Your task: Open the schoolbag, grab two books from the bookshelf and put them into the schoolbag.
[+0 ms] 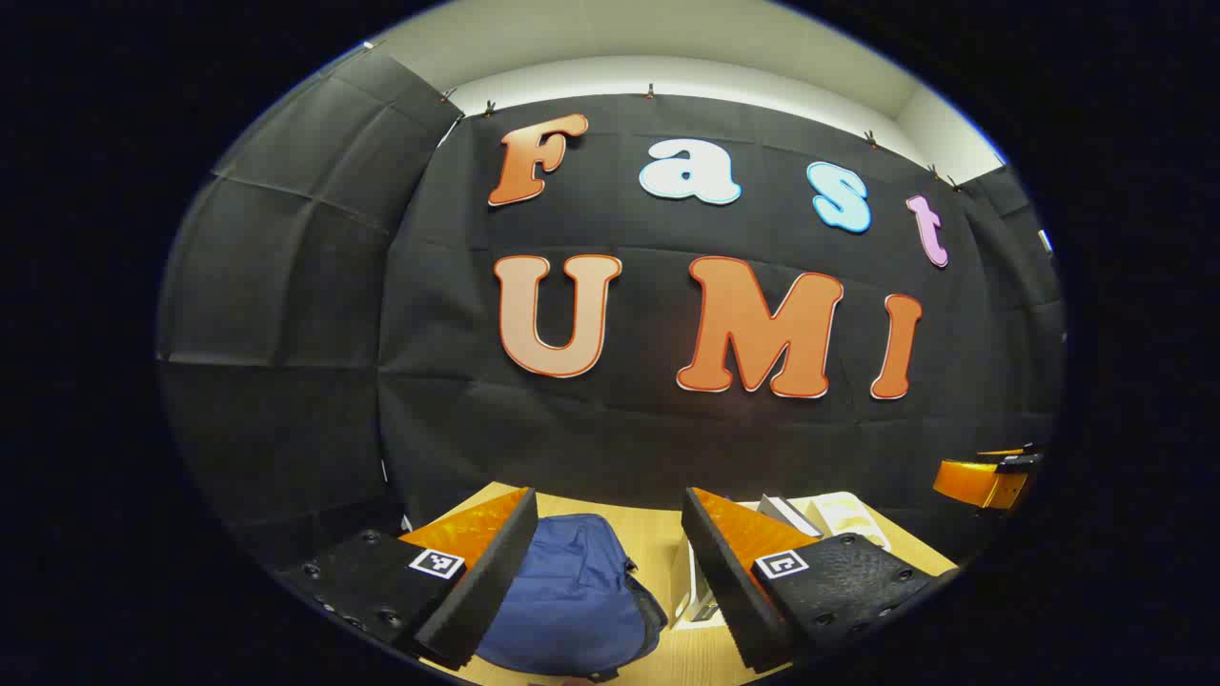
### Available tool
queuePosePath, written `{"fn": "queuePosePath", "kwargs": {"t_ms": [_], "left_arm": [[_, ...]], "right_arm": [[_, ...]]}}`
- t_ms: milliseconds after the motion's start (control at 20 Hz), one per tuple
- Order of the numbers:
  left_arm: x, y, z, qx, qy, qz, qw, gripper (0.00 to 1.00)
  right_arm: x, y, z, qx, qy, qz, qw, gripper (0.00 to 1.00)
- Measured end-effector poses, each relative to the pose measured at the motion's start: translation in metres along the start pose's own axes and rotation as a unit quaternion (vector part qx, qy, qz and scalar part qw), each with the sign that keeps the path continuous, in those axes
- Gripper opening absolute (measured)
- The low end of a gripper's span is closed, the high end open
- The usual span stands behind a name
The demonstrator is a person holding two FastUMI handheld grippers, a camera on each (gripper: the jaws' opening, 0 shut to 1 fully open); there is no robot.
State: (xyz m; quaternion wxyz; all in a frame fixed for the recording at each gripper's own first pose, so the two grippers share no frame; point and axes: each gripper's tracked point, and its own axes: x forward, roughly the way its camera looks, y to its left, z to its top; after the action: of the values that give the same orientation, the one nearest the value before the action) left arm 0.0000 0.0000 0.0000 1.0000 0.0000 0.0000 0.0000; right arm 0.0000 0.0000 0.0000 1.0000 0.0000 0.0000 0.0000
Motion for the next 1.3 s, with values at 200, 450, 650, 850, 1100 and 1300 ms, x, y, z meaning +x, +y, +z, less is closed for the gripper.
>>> {"fn": "queuePosePath", "kwargs": {"t_ms": [200, 450, 650, 850, 1100, 1300], "left_arm": [[0.005, 0.014, 0.004, 0.019, -0.002, 0.021, 1.000, 0.94], [0.004, 0.007, 0.014, 0.015, -0.005, 0.031, 0.999, 0.95], [0.002, -0.003, 0.014, 0.017, -0.014, 0.042, 0.999, 0.94], [0.001, -0.006, 0.010, 0.023, -0.013, 0.054, 0.998, 0.94], [-0.003, 0.000, 0.021, 0.026, -0.040, 0.053, 0.997, 0.94], [0.010, 0.003, 0.032, 0.032, -0.047, 0.010, 0.998, 0.94]], "right_arm": [[0.012, 0.000, -0.001, 0.010, 0.009, 0.005, 1.000, 0.95], [0.023, -0.018, 0.005, 0.005, 0.009, 0.007, 1.000, 0.95], [0.028, -0.027, 0.004, -0.002, 0.007, 0.019, 1.000, 0.94], [0.032, -0.031, -0.002, 0.001, 0.013, 0.028, 1.000, 0.94], [0.031, -0.030, 0.001, 0.000, 0.010, 0.015, 1.000, 0.95], [0.027, -0.026, -0.001, 0.017, 0.011, -0.019, 1.000, 0.95]]}}
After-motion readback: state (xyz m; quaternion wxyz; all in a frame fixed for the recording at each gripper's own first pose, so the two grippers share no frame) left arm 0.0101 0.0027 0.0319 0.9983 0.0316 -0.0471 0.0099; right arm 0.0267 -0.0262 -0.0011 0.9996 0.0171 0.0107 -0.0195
